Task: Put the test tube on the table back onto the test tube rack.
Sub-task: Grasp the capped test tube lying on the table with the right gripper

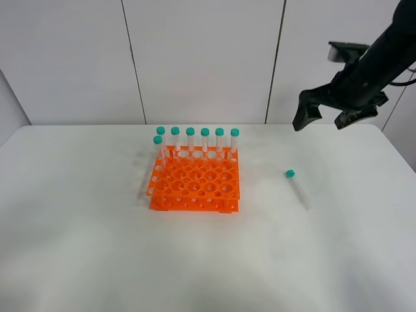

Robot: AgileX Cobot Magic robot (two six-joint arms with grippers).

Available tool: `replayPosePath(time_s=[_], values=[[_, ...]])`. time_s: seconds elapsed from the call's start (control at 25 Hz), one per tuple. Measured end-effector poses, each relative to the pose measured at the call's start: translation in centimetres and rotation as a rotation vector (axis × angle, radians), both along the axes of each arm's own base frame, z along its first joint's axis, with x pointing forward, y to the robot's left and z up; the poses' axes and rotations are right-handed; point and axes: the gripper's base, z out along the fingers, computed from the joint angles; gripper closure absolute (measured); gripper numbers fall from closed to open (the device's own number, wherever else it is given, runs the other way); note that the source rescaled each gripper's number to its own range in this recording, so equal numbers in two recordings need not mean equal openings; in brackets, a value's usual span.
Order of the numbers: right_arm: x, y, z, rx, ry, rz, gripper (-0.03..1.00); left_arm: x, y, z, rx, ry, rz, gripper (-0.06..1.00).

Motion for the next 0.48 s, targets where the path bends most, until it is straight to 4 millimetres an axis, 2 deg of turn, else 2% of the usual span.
replayPosePath(time_s=[0.24, 0.48], values=[[1.5, -0.2, -5.0, -0.036, 0.137, -0.011, -0.03, 0.0, 0.0, 0.0, 0.000, 0.000, 0.000, -0.05], [2.1, -0.3, -7.8, -0.071, 0.212, -0.001, -0.03, 0.0, 0.0, 0.0, 0.000, 0.000, 0.000, -0.05]])
